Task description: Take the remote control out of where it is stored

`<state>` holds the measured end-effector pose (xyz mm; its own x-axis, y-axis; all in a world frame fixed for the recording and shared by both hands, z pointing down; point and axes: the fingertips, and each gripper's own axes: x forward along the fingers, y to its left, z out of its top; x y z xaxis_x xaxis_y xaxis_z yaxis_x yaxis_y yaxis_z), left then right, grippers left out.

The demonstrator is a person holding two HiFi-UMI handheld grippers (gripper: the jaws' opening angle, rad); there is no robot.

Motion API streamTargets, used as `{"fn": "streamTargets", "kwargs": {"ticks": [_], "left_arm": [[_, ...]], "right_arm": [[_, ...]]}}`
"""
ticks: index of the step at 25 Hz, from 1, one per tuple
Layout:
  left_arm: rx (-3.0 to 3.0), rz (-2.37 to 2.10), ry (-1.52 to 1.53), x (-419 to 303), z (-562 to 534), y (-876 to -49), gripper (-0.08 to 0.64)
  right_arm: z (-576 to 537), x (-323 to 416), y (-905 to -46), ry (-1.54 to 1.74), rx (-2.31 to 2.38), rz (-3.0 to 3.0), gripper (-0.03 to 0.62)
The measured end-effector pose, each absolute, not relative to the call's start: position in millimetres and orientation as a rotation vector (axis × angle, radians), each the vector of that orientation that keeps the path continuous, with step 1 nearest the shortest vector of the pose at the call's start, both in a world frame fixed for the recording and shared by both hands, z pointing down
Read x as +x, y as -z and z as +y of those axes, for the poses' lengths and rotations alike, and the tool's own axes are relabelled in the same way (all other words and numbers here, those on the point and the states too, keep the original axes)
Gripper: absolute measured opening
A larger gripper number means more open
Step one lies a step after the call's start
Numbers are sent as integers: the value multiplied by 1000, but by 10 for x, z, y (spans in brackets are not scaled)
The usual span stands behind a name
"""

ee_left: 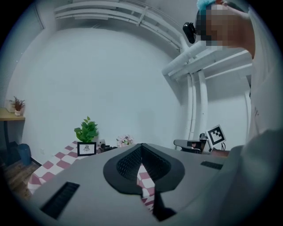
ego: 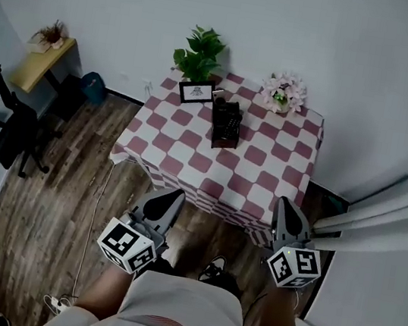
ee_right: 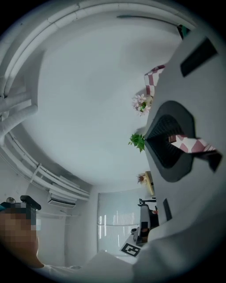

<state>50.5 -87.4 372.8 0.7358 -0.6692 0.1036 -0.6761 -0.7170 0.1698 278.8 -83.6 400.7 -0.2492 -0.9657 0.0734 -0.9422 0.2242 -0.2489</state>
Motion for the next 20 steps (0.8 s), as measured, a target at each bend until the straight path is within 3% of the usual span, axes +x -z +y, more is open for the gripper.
{"fn": "streamTargets", "kwargs": {"ticks": [9,20], "left_arm": [[2782,-1002,-58,635,-1237,-3767,9],[2758,-1038,-18,19,-1732,-3754,9]], "right_arm": [[-961,2905,-4180,423,-1943,2315,12],[-1647,2389,-4110,386,-2048,2303,15]]}}
